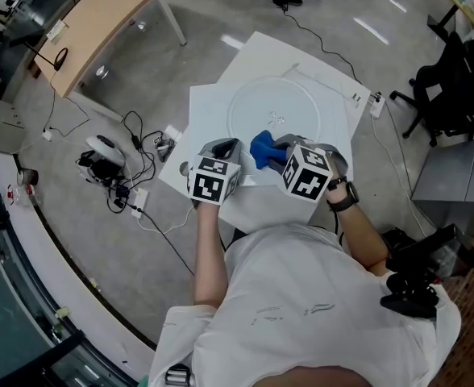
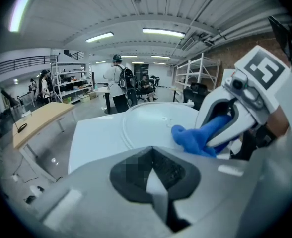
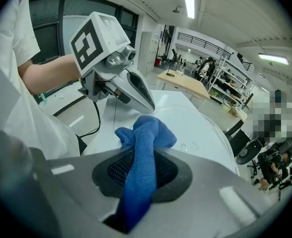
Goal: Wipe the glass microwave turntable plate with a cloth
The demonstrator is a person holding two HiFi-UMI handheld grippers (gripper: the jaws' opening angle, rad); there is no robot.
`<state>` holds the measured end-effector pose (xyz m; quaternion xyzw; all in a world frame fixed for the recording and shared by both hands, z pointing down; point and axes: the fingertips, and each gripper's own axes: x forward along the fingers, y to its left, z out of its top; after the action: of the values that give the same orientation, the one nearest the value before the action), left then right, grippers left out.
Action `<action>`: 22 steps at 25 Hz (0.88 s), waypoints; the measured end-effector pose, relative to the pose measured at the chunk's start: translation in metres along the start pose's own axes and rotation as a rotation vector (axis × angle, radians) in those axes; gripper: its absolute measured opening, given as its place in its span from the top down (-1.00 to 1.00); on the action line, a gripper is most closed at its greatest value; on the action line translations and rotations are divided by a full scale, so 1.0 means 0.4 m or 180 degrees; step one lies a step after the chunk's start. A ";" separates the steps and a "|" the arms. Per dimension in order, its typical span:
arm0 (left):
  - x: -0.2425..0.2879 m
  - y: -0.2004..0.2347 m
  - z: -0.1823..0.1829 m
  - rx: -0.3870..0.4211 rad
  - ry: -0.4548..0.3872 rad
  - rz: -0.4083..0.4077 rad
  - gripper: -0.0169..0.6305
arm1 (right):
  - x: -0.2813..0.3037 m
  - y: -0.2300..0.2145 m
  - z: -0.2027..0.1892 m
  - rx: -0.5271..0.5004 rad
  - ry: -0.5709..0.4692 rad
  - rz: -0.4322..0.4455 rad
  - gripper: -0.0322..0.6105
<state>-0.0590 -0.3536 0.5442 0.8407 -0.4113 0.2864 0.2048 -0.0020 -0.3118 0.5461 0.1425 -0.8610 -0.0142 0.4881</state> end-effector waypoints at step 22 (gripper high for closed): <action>0.014 -0.003 0.003 -0.0033 0.0114 -0.0043 0.95 | 0.139 -0.325 0.133 0.0277 -0.0300 -0.0624 0.69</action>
<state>-0.0549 -0.3568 0.5469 0.8372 -0.4033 0.2979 0.2184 -0.0436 -0.4570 0.5434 0.2464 -0.8647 -0.0311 0.4367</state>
